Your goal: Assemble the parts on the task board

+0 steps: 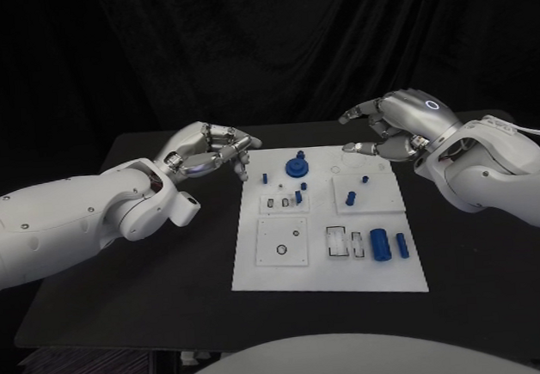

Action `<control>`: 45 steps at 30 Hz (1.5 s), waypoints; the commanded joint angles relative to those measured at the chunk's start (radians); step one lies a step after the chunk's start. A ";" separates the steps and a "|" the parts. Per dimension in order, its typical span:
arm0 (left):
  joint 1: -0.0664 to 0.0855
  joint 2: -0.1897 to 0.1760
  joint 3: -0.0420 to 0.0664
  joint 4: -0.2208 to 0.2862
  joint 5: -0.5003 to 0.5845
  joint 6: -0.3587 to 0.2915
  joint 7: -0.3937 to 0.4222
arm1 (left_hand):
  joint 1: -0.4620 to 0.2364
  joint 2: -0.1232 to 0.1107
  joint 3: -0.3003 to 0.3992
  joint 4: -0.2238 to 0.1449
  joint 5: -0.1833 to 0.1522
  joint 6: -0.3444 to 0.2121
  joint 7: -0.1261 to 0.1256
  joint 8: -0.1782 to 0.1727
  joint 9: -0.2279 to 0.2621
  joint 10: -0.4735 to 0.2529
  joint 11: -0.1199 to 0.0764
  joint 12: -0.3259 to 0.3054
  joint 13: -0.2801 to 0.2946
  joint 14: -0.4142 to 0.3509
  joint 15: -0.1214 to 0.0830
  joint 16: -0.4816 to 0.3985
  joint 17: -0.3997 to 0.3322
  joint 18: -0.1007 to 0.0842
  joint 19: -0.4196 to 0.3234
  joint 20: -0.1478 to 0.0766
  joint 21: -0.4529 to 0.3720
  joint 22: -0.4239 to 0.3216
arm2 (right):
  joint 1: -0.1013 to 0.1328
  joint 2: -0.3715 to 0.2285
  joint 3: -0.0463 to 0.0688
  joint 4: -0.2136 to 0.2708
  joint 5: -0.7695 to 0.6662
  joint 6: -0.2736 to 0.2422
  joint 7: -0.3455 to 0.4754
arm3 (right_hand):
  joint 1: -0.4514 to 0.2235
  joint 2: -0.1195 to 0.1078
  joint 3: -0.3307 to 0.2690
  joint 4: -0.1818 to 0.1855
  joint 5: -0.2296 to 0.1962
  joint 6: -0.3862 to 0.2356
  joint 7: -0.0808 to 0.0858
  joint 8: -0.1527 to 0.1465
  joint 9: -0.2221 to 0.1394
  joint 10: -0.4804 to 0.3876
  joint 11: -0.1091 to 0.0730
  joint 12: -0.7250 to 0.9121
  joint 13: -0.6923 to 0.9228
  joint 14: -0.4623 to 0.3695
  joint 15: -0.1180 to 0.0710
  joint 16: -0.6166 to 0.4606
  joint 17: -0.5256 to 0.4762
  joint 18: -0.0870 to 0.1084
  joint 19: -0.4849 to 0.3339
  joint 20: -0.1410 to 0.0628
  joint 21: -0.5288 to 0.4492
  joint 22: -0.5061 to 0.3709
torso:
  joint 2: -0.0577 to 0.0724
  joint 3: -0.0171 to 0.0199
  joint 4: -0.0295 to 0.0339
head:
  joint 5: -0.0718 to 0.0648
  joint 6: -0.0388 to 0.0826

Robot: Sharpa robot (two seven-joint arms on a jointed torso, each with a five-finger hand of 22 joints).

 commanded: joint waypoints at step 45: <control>0.013 0.219 0.001 -0.001 -0.433 0.006 -1.016 | -0.248 -0.001 -0.297 -0.047 -0.088 -0.099 -0.066 0.428 0.603 0.805 -0.092 0.593 1.172 0.756 -0.106 0.458 1.058 -0.092 0.479 -0.104 0.644 0.838 | -0.031 0.020 0.000 -0.097 0.127 0.111 -0.021 | 0.021 0.050 0.021 -0.001 0.119 0.051 0.009 0.003 -0.017 0.023 0.013 -0.004 0.178 0.061 0.008 0.005 0.112 -0.006 0.004 0.007 0.001 0.179 | 0.002 0.0669 -0.0789 | -0.019 0.000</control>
